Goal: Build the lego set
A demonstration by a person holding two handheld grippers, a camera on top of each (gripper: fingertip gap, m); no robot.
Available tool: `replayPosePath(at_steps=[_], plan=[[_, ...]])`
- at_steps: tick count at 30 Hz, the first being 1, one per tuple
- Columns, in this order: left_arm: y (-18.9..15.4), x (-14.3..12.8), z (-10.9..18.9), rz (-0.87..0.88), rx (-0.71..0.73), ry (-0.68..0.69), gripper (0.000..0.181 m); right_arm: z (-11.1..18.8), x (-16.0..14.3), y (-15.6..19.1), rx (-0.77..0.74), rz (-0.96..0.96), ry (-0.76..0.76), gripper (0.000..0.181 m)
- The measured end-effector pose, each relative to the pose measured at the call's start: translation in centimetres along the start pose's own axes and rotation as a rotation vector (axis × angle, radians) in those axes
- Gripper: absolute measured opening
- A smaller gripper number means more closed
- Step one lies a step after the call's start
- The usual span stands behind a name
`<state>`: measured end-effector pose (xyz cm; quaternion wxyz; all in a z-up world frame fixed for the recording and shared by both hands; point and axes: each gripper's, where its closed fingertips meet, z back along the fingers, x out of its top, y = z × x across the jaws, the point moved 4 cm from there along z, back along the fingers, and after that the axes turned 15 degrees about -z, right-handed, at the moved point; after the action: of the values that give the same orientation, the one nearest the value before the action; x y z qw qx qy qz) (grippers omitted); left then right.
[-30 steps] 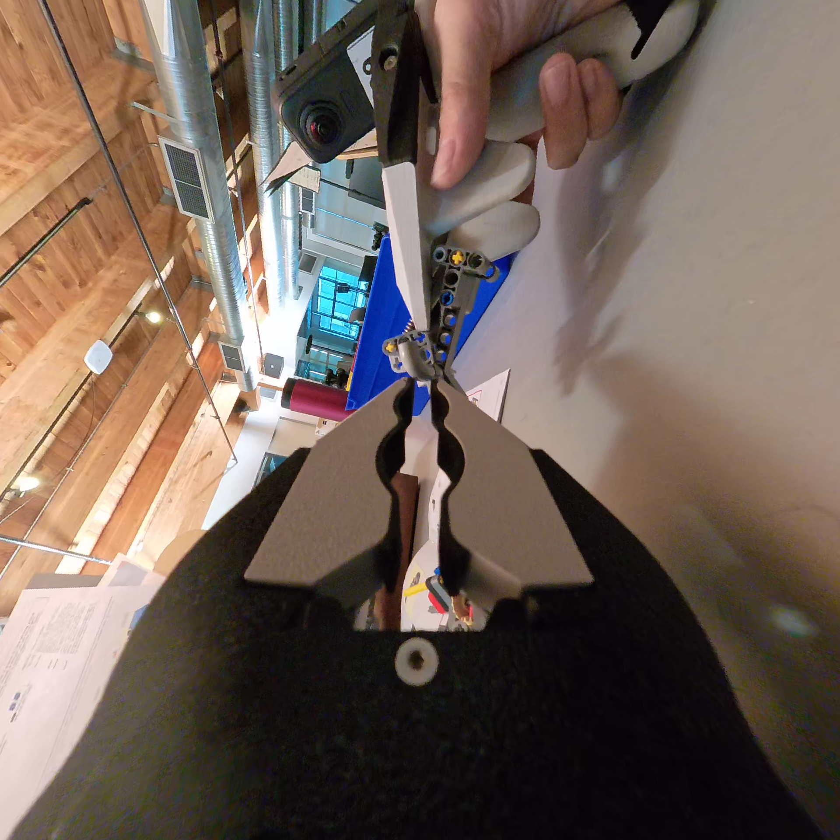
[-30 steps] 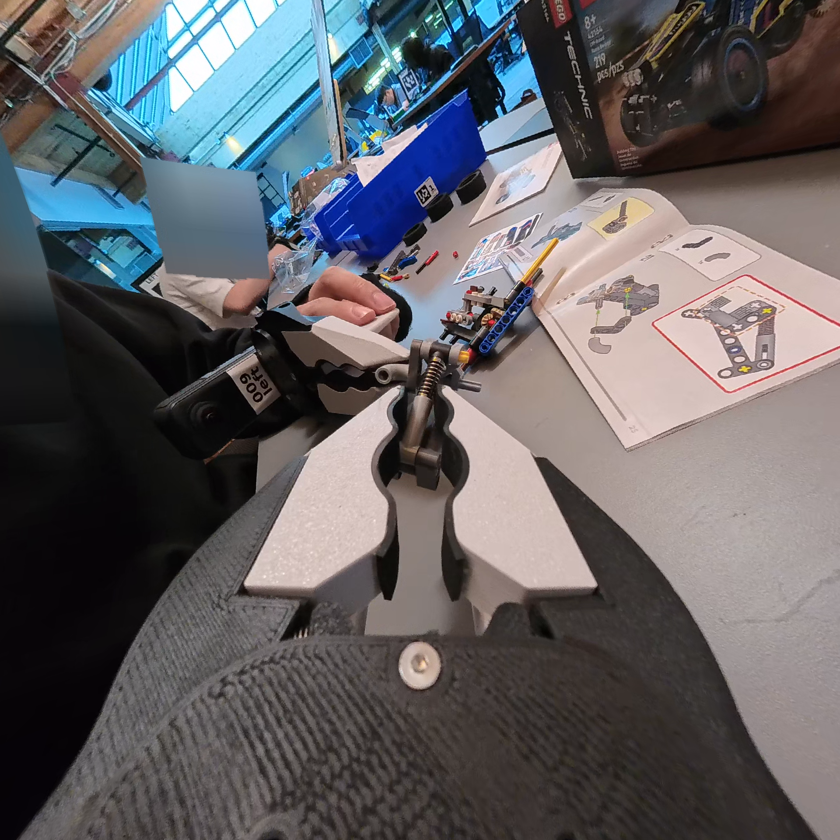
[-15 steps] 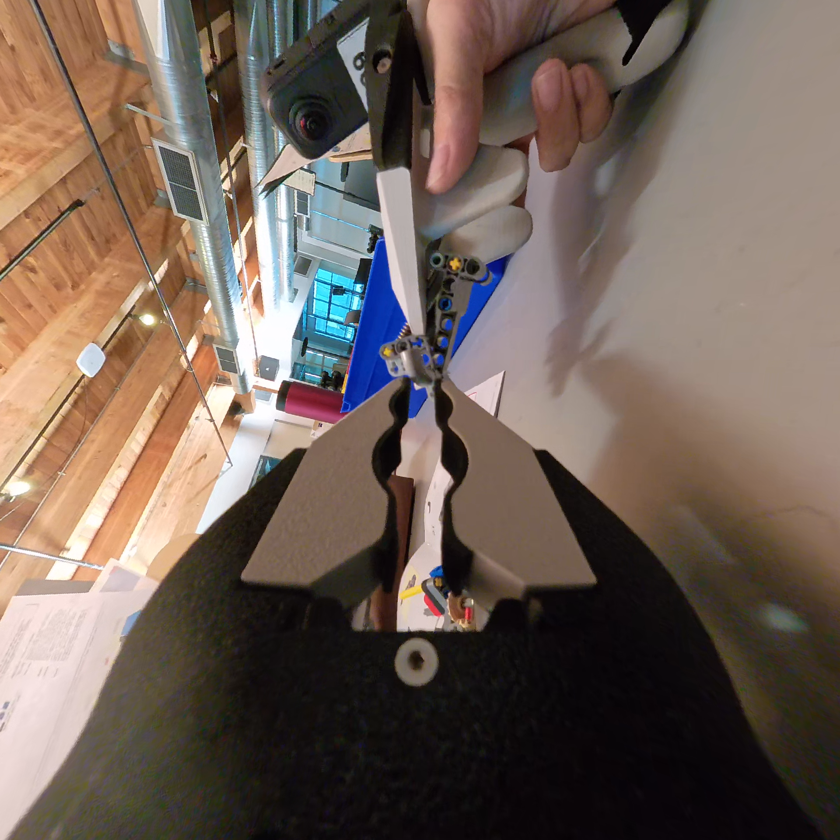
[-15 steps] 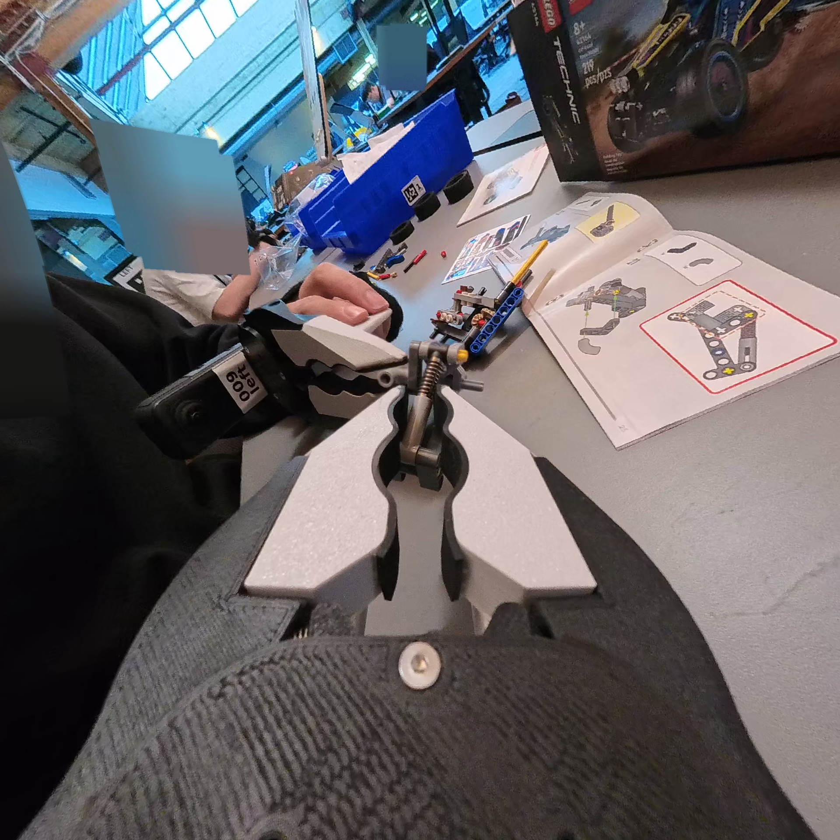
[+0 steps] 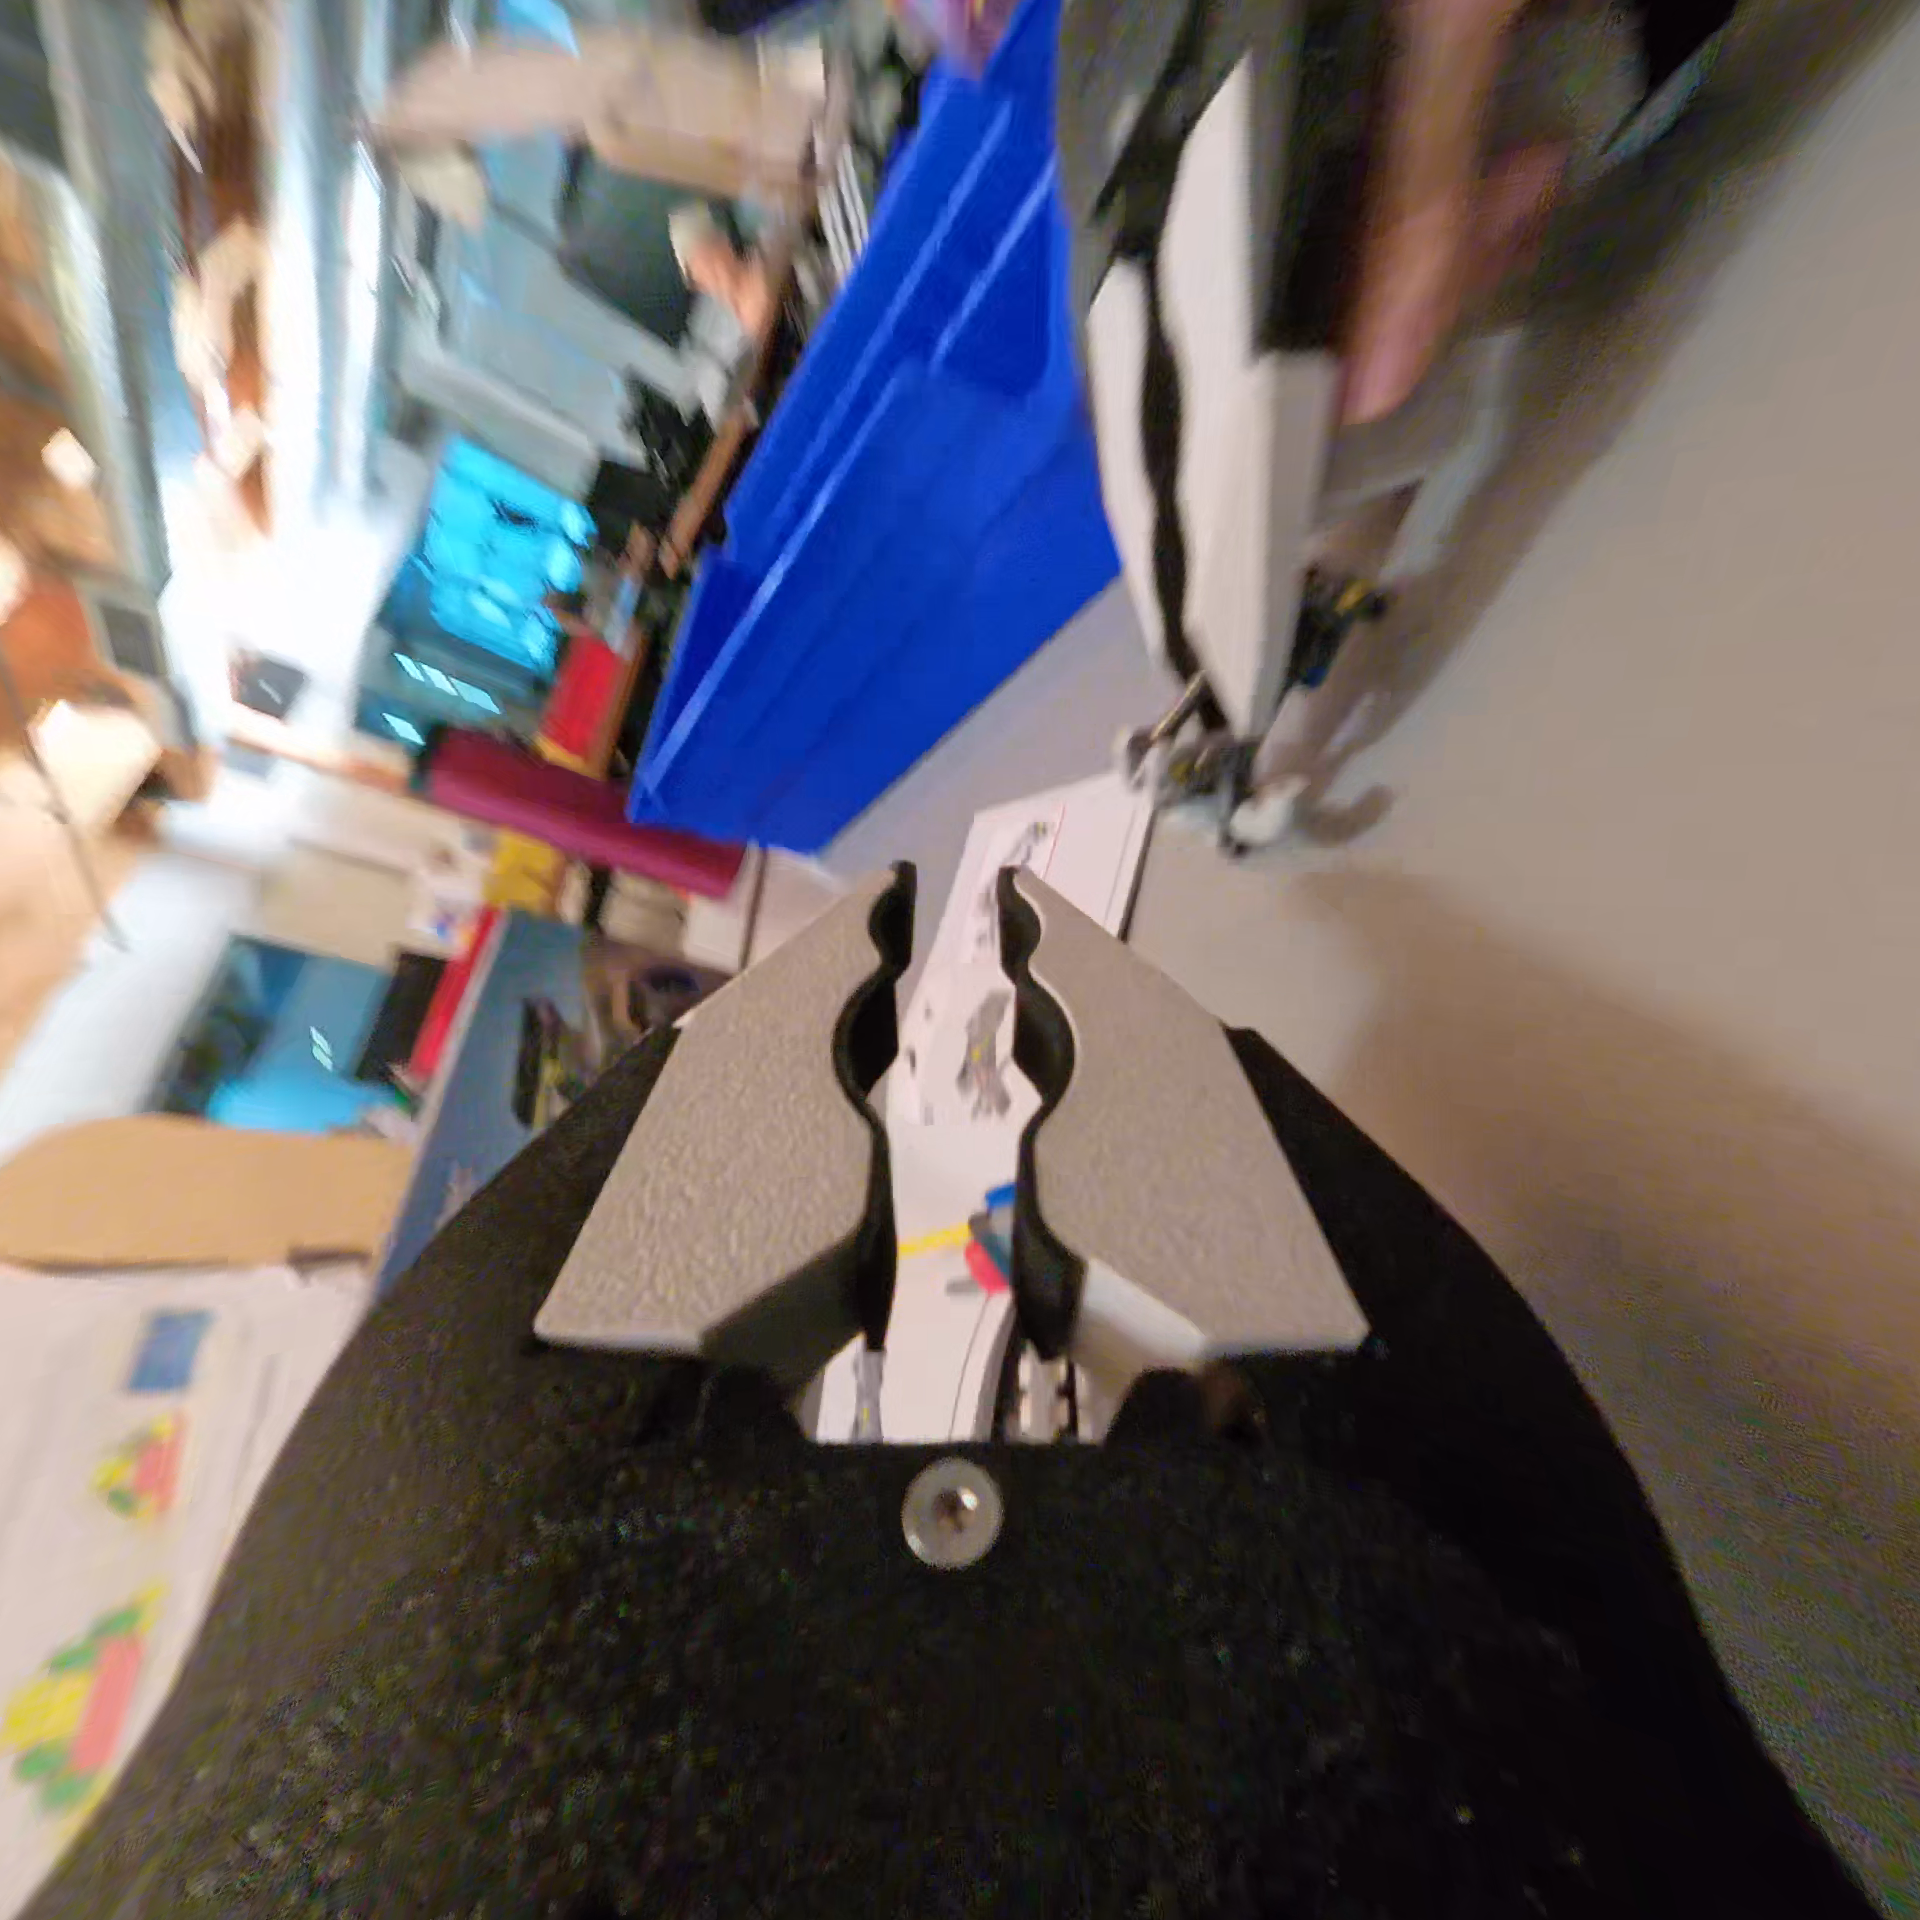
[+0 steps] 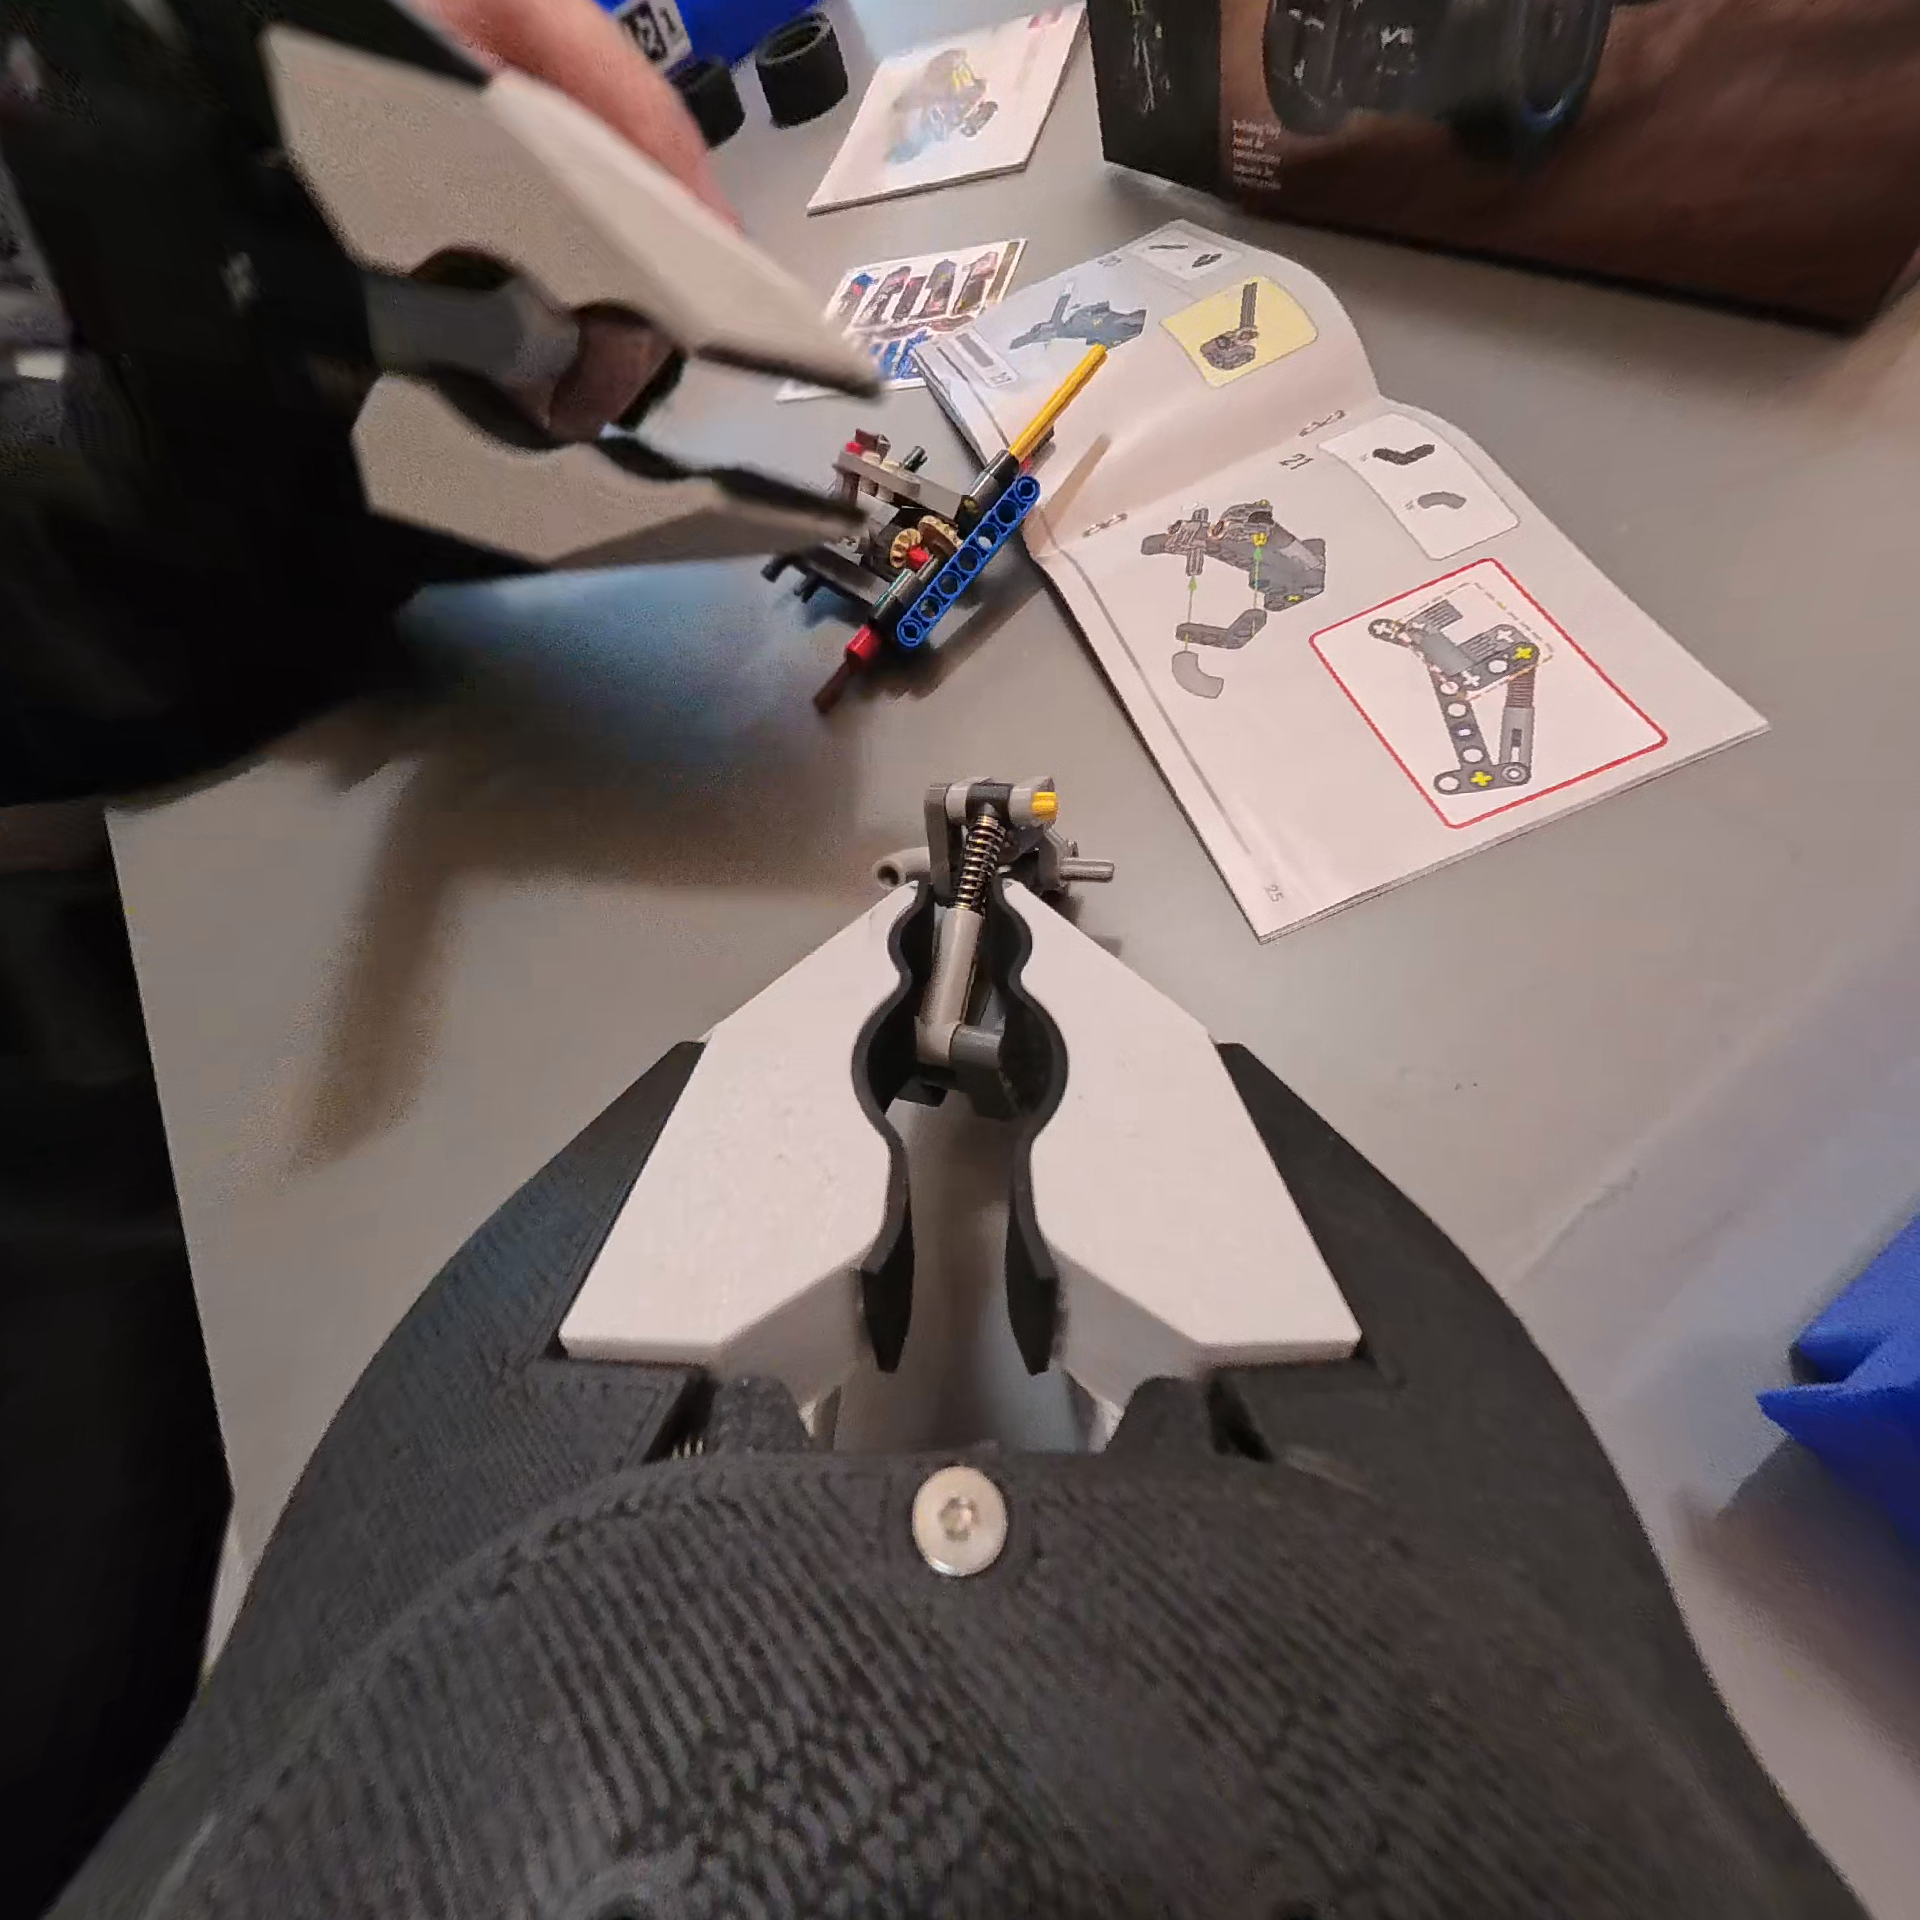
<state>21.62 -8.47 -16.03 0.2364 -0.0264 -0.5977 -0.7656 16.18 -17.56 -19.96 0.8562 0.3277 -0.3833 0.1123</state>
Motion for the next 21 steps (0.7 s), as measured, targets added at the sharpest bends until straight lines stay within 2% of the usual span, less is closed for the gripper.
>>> replayPosePath(at_steps=[5, 11, 14, 16, 18, 21], plan=[[0.4, -3.4, -0.3, 0.154, -0.183, 0.158, 0.014, 0.0, -0.4, 0.2, 0.027, 0.004, 0.032, 0.005], [0.1, -4.3, 0.3, 0.214, -0.320, 0.183, 0.013, -0.2, -0.9, 0.5, 0.019, 0.049, 0.068, 0.005], [-0.3, -3.9, 0.2, 0.259, -0.380, 0.166, 0.012, -0.4, -1.0, 0.7, 0.017, 0.065, 0.079, 0.005], [-1.0, -2.5, 0.0, 0.281, -0.448, 0.097, 0.014, -0.3, -1.0, 0.6, 0.030, 0.054, 0.080, 0.005], [-1.9, -0.5, -0.2, 0.270, -0.494, 0.016, 0.024, 0.0, -0.9, 0.9, 0.074, 0.044, 0.067, 0.005], [-3.7, 1.0, -0.5, 0.257, -0.553, -0.025, 0.045, 0.8, -0.2, 1.8, 0.184, 0.021, -0.006, 0.005]])
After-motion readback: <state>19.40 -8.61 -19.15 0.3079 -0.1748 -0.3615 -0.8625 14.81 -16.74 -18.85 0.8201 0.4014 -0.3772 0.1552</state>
